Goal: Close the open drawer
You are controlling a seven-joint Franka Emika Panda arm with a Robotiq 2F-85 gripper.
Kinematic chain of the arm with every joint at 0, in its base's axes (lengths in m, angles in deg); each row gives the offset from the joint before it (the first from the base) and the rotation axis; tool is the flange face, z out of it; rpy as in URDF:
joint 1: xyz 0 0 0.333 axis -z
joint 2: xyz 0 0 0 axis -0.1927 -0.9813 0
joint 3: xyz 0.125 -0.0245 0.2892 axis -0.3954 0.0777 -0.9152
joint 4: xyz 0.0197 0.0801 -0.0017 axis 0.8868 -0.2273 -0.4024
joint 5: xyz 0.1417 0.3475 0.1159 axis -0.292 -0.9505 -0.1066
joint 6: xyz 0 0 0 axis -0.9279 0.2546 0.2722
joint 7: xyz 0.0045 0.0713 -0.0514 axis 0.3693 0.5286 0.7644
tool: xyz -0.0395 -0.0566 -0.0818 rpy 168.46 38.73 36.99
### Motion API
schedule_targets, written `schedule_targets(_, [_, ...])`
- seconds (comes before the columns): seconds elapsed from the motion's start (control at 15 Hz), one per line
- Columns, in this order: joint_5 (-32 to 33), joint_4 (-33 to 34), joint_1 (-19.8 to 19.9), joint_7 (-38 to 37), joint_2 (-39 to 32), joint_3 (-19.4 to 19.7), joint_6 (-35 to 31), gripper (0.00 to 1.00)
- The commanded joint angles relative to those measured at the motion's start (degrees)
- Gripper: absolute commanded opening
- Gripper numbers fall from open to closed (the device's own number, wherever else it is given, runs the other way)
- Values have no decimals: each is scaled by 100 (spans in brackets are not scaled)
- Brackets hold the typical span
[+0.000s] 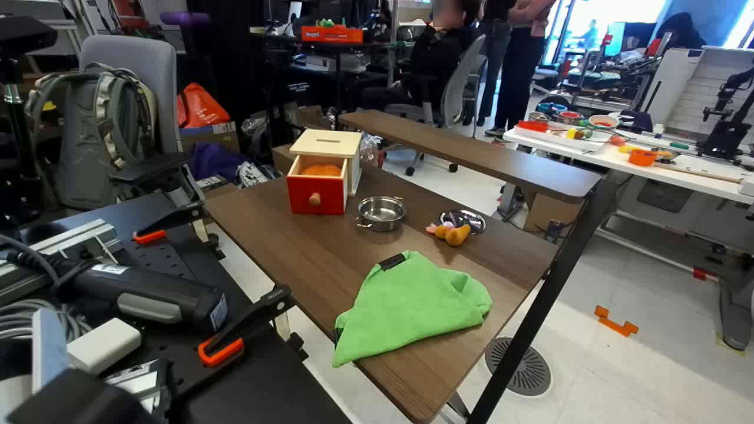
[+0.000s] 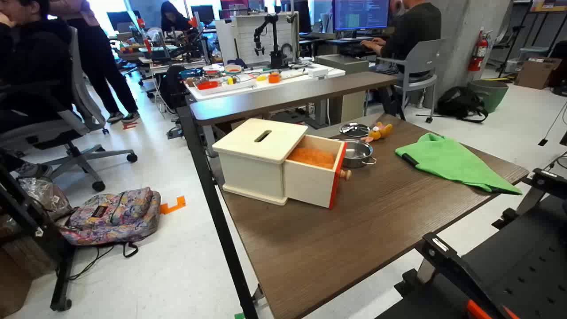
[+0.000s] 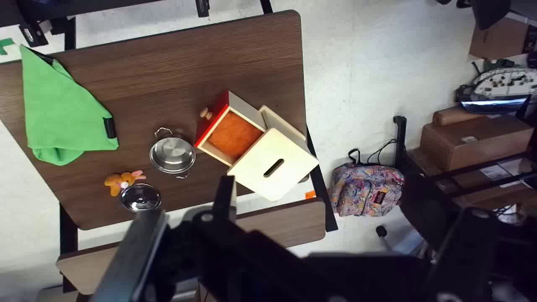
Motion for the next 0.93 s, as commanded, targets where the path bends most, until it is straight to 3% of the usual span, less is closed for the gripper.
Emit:
schedule_targets(0.0, [3, 12, 1, 0, -2, 2, 10, 100])
schedule_targets(0.4, [145, -288, -7, 285, 68, 61, -161, 100])
schedule_targets(0.87, [97, -1121, -138, 2031, -66, 840, -742, 100])
